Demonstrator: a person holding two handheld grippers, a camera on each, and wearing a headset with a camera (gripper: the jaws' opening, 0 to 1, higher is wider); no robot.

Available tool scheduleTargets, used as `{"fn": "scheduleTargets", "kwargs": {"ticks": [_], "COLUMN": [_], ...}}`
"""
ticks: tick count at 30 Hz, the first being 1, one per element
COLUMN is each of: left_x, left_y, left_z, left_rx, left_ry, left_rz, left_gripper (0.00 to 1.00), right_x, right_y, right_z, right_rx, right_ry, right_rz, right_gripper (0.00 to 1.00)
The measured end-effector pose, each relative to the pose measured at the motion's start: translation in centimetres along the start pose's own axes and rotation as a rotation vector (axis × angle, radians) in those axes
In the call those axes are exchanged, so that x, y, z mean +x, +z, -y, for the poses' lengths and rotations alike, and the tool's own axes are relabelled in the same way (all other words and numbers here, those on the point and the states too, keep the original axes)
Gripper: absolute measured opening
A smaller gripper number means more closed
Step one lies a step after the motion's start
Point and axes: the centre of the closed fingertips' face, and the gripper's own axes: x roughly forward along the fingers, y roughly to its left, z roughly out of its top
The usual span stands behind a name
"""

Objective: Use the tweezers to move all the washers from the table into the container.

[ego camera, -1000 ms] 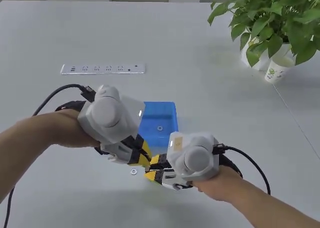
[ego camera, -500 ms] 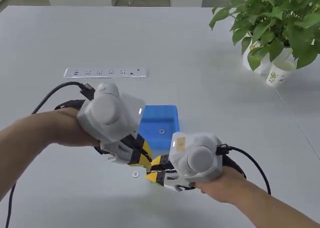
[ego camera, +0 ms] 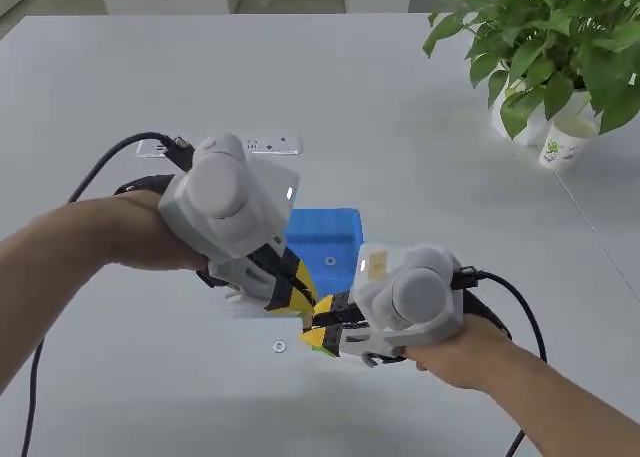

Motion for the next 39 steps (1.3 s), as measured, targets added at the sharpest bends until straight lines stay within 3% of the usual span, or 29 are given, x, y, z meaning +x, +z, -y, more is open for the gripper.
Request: {"fn": "scheduleTargets", "kwargs": {"ticks": [19,30,39], "left_x": [-2.5,-3.7,-4.0], "left_y": [2.0,2.8,2.7], "left_z": [-2.6,-5.2,-7.1], "left_rx": [0.02,0.045,0.058], "left_ry": [0.026,0.053,0.066], "left_rz": [0.012,0.011,0.007], "left_gripper": [0.06,0.06,0.06], "right_x": [-1.8,-2.5,-2.3], "right_y": [2.5,3.7,4.0], "right_z": [2.9,5.8,7.9], "right_rx": [0.002,-0.018,-0.028], "right_ry": [-0.018,-0.042,-0.058], "right_rz": [0.008,0.017,0.021], "right_gripper": [0.11,0.11,0.11]}}
